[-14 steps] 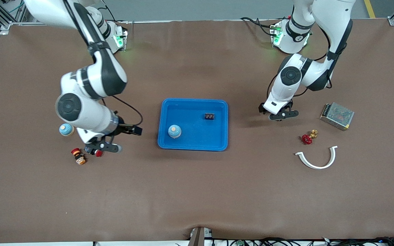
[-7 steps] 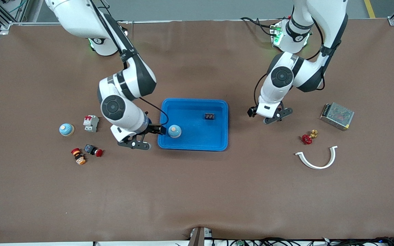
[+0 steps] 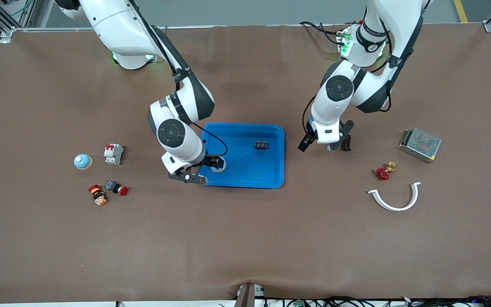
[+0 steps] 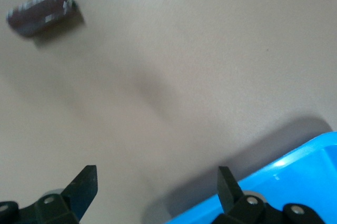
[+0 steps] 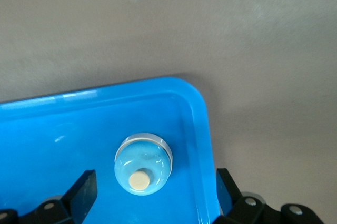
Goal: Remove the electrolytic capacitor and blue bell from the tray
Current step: 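Grasp a bell with the right gripper while the left gripper grasps a capacitor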
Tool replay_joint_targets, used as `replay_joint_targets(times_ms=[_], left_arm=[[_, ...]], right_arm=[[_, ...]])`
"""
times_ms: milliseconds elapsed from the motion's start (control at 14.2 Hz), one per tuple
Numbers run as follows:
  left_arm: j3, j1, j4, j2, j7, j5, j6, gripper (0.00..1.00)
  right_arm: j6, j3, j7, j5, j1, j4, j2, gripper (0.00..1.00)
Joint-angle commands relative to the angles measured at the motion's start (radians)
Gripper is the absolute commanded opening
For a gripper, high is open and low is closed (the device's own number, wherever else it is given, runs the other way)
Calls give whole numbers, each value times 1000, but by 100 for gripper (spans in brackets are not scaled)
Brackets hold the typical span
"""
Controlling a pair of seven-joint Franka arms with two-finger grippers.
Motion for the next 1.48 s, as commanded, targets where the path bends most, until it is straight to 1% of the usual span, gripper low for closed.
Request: replay_joint_targets(times_ms=[0,141,353,565,706,847,988,1412], left_arm=[[-3,-17,34,12,-143,-14,9,100],[-5,-19,83,44,-278,-11,9,100],[1,-72,165,120,-453,-2,7,100],[8,-123,214,160,-576,-1,7,100],[6,-135,235,179,-662,42,7,100],[3,-137,281,220,-753,119,2,100],[3,-144,324,263,-790,148,-2,100],[14,-195,407,357,-827,148,-2,100]], right_arm=[[29,-12,17,3,23,25,35,100],[56,-12,19,4,35,24,54,100],[73,-12,28,4,42,25,65,100],[98,-12,28,4,42,24,81,100],[113,-12,28,6,50,22,94,100],[129,-12,30,6,58,22,108,100],[138,-12,28,6,62,21,117,100],[153,-12,30,6,70,21,127,100]])
